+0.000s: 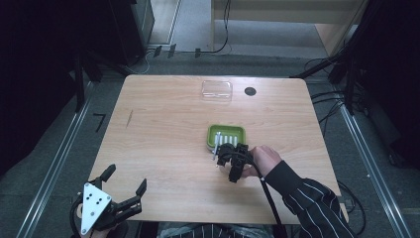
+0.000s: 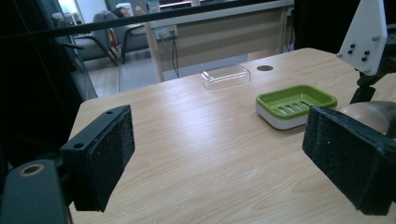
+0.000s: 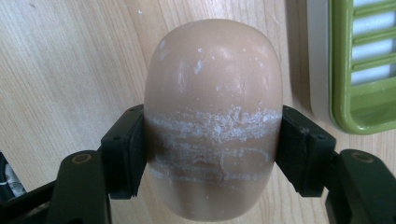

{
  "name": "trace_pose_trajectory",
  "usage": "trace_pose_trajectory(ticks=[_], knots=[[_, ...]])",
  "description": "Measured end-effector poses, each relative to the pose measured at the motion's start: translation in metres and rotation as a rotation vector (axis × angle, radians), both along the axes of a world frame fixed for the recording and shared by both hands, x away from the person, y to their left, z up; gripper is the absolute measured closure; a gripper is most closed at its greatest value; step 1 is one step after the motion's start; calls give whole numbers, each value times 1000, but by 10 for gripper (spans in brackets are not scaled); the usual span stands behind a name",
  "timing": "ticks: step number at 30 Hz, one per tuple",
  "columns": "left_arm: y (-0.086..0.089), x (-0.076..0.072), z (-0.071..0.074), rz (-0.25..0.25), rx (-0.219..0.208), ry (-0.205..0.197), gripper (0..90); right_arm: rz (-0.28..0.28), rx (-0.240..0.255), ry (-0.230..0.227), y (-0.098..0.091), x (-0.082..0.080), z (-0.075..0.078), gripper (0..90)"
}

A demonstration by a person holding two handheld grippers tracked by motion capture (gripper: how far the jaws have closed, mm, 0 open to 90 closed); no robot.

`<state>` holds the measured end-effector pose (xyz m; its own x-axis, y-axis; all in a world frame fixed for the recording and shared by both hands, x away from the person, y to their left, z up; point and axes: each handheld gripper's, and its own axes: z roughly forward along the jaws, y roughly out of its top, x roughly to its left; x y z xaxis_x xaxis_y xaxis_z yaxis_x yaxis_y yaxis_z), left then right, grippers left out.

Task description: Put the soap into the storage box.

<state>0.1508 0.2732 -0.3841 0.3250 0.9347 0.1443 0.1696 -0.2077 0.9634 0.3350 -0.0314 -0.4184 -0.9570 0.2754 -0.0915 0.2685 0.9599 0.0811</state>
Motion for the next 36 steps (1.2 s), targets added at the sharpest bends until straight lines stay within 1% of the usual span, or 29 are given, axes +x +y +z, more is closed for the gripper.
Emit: trace_pose_trajectory(ticks=[4,9,11,15,16,17,19,21,24,28,29,30,31,33,36], knots=[[0,0,0,-3,0,0,96,10,-8,-2,0,1,1,340],[-1,0,0,-6,2,-2,96,11,-17,0,-1,3,1,341],[-1,0,0,-5,3,-2,96,15,-13,-3,0,5,1,340],[0,0,0,-4,2,0,96,33,-13,-5,0,8,2,341],[0,0,0,-4,2,0,96,40,-18,-12,1,10,2,341],[0,0,0,-4,5,0,96,32,-27,-10,2,10,2,340],[1,-1,0,-4,4,-1,96,47,-28,-7,1,12,1,340],[1,-1,0,1,-1,-4,96,46,-24,-11,1,14,1,340],[1,-1,0,-3,5,1,96,46,-25,-11,0,15,1,340],[0,-1,0,-3,4,-1,96,42,-19,-17,-4,18,6,340],[0,-1,0,-3,4,-2,96,46,-20,-28,-5,19,7,340],[0,-1,0,-4,3,-3,96,48,-15,-31,-5,20,8,340],[-1,-1,0,-4,7,-3,96,44,-20,-32,-5,21,9,340],[-1,-1,0,-5,9,-2,96,51,-13,-38,-5,23,10,341],[-1,-1,0,-3,9,-2,96,44,-16,-42,-5,25,11,340]])
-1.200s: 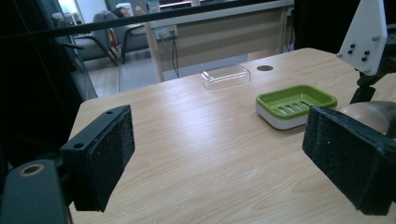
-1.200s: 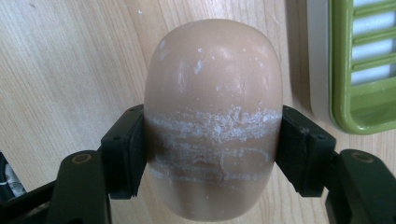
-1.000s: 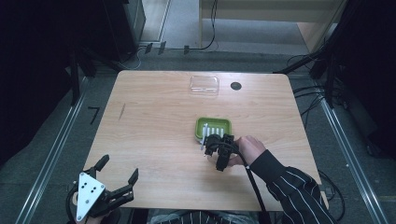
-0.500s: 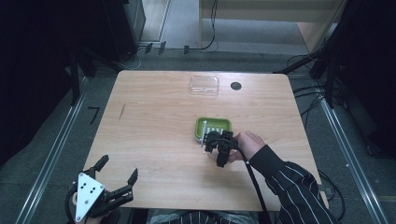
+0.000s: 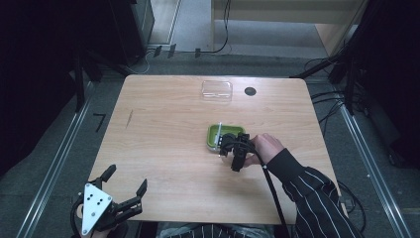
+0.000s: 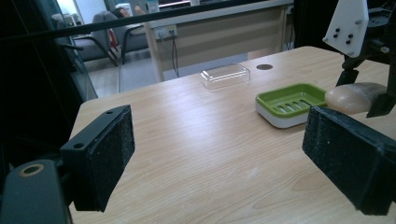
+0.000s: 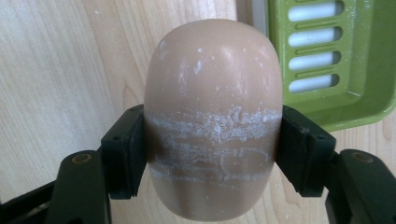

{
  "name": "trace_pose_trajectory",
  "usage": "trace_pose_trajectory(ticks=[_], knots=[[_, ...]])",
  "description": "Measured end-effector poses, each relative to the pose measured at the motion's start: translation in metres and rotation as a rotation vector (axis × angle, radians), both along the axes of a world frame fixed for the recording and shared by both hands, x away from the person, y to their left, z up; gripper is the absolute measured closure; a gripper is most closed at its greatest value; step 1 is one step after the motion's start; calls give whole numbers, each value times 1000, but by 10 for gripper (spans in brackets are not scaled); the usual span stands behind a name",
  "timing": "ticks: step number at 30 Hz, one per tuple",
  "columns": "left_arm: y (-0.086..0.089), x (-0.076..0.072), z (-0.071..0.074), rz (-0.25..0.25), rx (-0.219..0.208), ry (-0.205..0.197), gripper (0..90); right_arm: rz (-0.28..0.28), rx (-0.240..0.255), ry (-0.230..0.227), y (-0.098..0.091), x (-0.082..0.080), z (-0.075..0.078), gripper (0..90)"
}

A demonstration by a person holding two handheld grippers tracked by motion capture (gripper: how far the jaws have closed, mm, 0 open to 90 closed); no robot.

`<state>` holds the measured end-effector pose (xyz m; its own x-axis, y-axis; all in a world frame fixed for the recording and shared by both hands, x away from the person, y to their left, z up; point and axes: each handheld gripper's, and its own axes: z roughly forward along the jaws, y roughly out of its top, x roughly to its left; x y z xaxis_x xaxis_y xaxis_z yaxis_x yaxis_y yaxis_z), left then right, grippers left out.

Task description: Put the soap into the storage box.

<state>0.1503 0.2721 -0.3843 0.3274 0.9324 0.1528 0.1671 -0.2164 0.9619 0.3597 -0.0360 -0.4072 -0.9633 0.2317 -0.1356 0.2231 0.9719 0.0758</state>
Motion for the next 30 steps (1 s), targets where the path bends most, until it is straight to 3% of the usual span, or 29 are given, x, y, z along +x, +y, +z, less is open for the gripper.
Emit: trace_pose_trajectory(ticks=[4,30], knots=[[1,0,0,0,-3,0,96,22,-6,-5,1,4,1,340],[1,0,0,2,-1,3,96,35,4,-30,4,28,9,340]])
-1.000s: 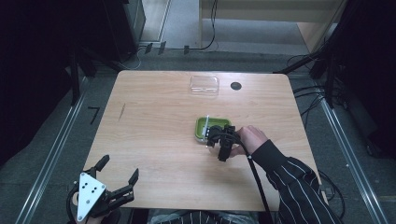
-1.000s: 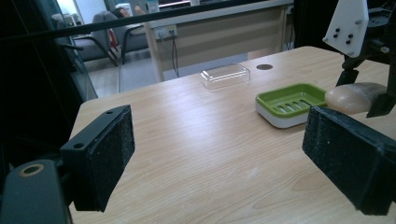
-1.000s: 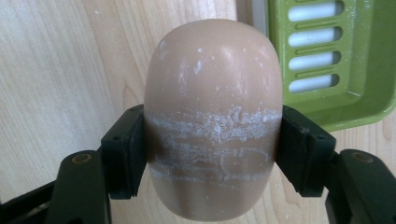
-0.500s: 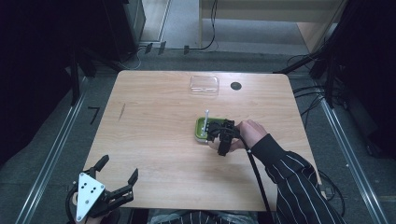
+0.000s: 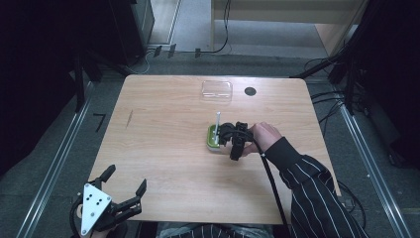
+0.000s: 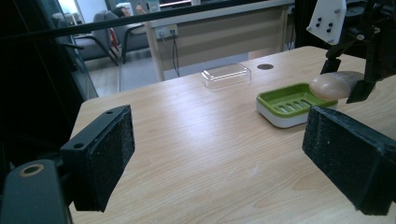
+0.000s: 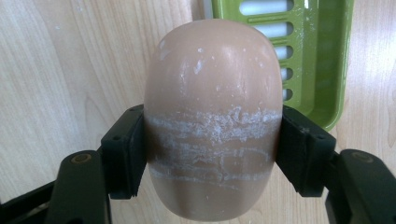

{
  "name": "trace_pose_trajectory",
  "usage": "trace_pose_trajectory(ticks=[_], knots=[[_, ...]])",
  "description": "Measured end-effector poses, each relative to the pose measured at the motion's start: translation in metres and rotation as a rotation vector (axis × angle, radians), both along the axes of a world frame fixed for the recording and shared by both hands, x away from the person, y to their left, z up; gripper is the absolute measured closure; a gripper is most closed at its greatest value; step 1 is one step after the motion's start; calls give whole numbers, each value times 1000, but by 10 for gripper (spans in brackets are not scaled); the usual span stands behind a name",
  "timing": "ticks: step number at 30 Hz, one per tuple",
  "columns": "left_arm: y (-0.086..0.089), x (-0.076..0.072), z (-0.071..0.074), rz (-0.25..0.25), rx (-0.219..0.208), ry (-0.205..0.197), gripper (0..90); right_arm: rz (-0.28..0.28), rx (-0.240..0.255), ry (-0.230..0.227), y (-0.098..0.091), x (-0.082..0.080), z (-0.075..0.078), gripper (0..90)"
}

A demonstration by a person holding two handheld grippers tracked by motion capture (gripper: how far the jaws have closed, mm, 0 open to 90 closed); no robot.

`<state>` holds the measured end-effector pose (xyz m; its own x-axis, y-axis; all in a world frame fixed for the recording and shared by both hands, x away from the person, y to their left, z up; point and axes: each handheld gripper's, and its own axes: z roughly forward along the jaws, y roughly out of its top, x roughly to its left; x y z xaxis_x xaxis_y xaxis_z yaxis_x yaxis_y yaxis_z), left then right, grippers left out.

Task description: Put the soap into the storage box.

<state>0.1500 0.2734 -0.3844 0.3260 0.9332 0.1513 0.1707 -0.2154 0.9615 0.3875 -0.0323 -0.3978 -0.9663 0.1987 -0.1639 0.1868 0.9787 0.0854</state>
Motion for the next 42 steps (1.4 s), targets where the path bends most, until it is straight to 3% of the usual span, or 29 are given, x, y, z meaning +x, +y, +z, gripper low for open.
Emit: trace_pose_trajectory(ticks=[21,42], knots=[[2,-3,0,12,0,1,96,-12,4,-5,0,25,2,341],[6,-10,0,39,-3,-2,96,19,3,0,1,46,-5,340]])
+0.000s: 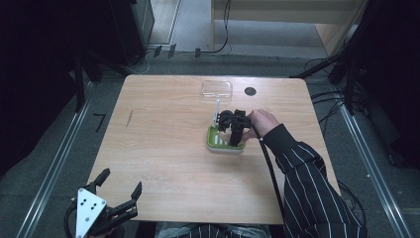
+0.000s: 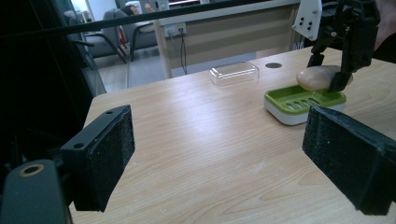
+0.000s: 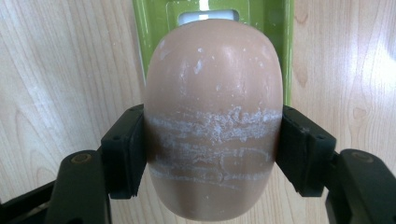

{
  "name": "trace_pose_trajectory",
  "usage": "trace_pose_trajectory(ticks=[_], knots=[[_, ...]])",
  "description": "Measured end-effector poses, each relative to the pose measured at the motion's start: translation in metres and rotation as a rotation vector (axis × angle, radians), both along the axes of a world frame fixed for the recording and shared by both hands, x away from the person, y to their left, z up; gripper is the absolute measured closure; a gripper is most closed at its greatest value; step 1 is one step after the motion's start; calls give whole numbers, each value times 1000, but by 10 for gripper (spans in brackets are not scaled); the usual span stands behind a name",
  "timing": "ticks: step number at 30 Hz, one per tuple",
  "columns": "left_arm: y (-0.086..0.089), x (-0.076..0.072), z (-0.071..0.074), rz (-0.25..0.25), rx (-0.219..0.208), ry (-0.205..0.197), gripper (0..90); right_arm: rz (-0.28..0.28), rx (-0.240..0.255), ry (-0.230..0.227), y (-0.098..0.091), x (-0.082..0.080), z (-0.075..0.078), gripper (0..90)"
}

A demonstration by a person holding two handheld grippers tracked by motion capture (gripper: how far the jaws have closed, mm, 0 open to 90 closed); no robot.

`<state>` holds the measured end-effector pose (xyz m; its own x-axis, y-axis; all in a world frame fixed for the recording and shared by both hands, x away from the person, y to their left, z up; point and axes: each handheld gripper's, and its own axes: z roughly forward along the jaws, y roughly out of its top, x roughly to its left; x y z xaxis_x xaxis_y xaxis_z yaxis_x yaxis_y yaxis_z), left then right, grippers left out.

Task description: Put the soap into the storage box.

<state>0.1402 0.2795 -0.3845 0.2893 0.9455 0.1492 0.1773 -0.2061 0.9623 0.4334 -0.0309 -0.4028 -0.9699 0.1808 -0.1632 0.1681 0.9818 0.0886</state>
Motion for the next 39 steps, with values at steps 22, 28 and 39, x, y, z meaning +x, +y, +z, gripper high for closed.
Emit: trace_pose_trajectory(ticks=[22,28,39], knots=[[1,-1,0,5,1,3,96,27,8,8,11,13,-5,340],[1,-2,0,7,0,7,96,32,5,17,11,16,-7,340],[3,-4,0,17,0,9,96,53,-19,30,17,22,-19,340]])
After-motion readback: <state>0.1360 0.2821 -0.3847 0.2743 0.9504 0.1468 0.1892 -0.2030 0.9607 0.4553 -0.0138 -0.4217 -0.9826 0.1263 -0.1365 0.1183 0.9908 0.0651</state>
